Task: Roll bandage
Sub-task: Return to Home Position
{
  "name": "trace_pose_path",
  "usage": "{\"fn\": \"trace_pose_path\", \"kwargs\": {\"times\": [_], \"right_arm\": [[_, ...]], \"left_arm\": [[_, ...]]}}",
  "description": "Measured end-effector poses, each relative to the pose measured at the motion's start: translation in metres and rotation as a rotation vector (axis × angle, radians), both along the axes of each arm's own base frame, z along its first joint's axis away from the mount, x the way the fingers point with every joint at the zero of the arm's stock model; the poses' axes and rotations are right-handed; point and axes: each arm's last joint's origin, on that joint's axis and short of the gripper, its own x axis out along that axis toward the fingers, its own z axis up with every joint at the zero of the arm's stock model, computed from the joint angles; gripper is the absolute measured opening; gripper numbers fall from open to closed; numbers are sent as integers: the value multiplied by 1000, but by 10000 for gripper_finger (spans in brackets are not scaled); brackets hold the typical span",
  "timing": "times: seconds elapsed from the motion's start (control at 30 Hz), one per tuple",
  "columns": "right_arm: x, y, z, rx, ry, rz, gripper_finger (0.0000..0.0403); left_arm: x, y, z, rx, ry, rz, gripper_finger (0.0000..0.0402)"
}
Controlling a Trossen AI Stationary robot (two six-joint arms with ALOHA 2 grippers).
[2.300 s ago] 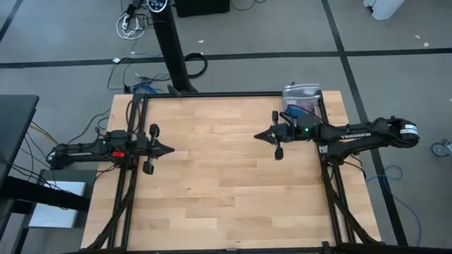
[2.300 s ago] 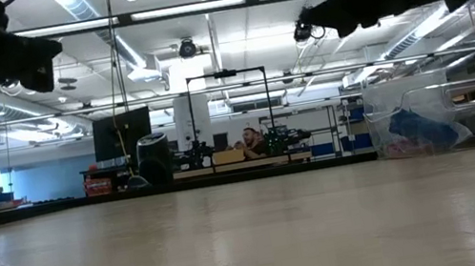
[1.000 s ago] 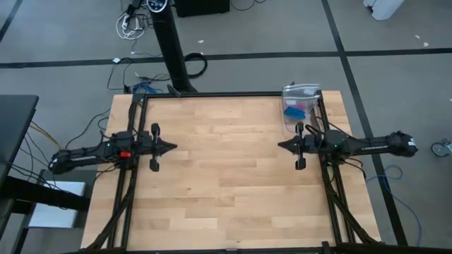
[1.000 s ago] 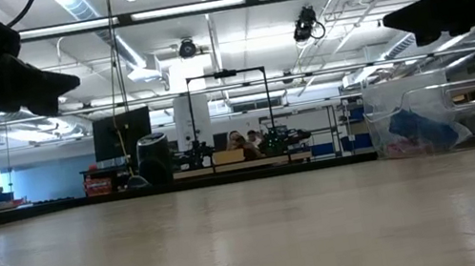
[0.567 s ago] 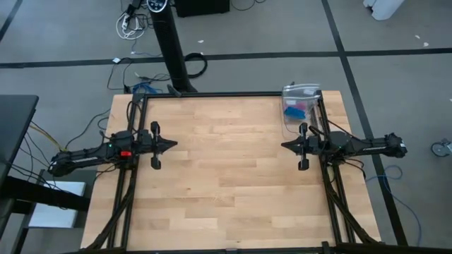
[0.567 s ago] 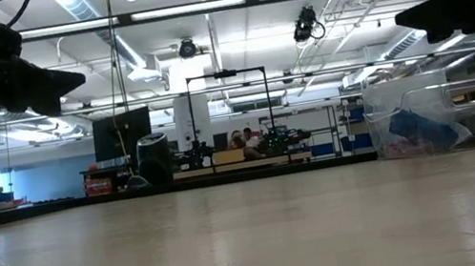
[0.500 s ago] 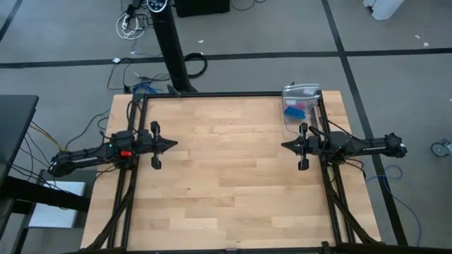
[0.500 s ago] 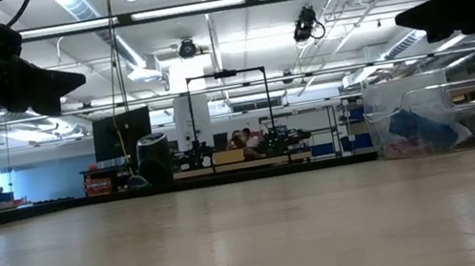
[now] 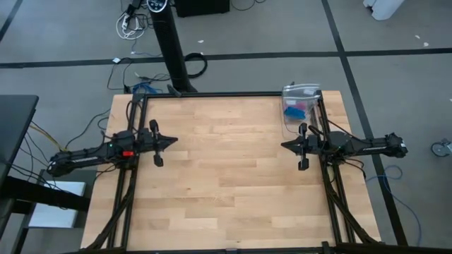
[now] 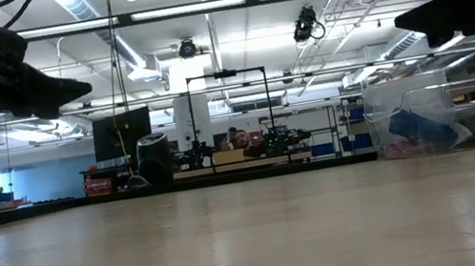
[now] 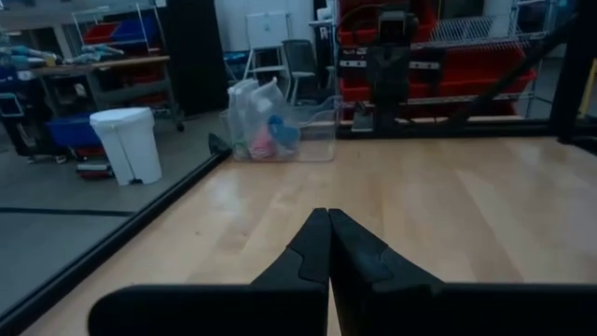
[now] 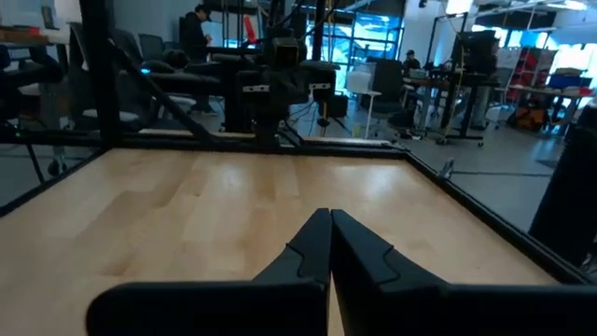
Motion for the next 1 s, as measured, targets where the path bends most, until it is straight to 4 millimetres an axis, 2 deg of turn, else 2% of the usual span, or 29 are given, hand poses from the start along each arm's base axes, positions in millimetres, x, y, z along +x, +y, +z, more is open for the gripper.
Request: {"fn": "trace_pose_path", "kwargs": {"times": [0.43,0.63,1.0], "right_arm": [[0,0,0,-24,5,5,8],[0,4,-2,-51,19,143,5],[0,4,-2,-49,23,125,4]], "left_arm": [[1,0,-1,-3,15,-8,7],[0,-4,3,-16,-35,-136,7],[0,-4,3,-25,-37,-137,7]]}}
